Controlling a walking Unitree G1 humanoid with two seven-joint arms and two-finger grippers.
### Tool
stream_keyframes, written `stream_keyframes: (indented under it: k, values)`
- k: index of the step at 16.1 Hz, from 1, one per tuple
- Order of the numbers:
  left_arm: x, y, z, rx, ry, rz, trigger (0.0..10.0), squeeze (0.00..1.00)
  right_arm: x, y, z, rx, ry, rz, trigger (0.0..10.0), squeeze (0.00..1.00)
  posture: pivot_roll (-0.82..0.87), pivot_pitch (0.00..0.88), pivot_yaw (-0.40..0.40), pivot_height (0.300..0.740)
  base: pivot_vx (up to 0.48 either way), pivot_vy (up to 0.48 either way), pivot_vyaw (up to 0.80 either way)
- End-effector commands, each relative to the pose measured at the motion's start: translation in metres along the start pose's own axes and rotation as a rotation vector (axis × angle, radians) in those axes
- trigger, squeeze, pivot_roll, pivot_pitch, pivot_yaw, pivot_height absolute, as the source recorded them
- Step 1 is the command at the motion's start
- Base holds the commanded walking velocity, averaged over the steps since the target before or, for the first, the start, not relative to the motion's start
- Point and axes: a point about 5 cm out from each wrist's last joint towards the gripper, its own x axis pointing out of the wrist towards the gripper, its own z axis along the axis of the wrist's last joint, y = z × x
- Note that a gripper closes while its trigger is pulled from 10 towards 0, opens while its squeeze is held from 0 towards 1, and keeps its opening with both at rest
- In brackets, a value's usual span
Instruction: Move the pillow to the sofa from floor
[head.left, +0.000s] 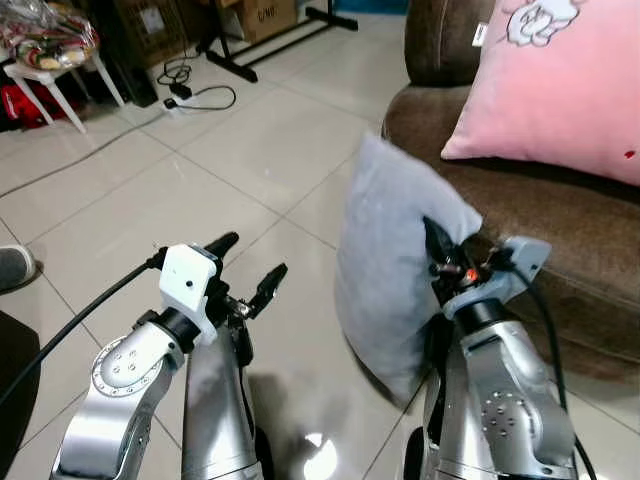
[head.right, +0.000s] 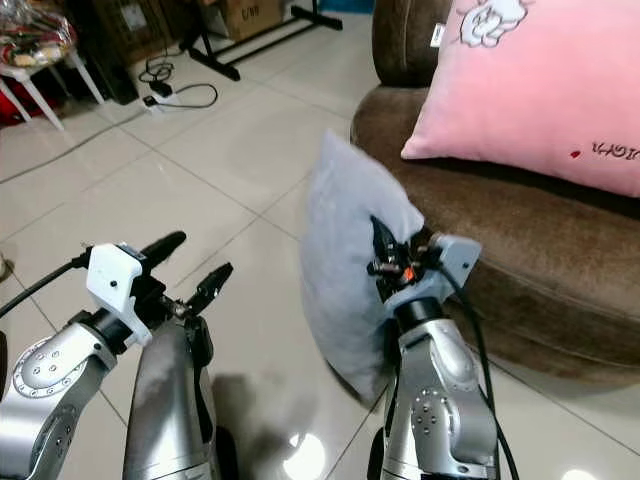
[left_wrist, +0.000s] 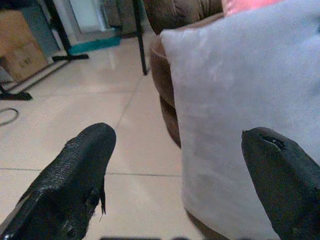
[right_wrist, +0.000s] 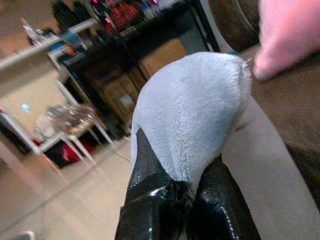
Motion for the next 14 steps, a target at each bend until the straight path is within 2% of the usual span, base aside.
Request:
stream_keyframes:
  k: [1,2,5,9,14]
  values:
    - [-0.002,0.007,0.005,0.037,-0.008,0.047,10.0,0.53,0.000,0.014,0.005,-0.002,-0.009,0.063,9.3,0.00,-0.04,0.000,0.093,0.364,0.000,0.000,0.00]
    - [-0.002,0.012,0.006,0.044,-0.016,0.108,10.0,0.42,-0.003,0.021,0.001,-0.052,0.046,0.109,10.0,0.00,-0.05,0.000,0.090,0.364,0.000,0.000,0.00]
    - [-0.001,0.015,0.009,0.041,-0.044,0.185,10.0,0.42,-0.001,0.020,0.009,-0.039,0.037,0.071,10.0,0.00,-0.05,0.000,0.075,0.378,0.000,0.000,0.00]
    - [0.007,0.021,0.011,0.031,-0.063,0.274,10.0,0.43,0.007,0.016,0.012,-0.077,0.060,0.041,10.0,0.00,-0.06,0.000,0.049,0.418,0.000,0.000,0.00]
    - [0.010,0.022,0.009,0.042,-0.051,0.284,10.0,0.41,0.009,0.010,0.017,-0.080,0.064,-0.005,10.0,0.00,-0.07,0.000,0.059,0.462,0.000,0.000,0.00]
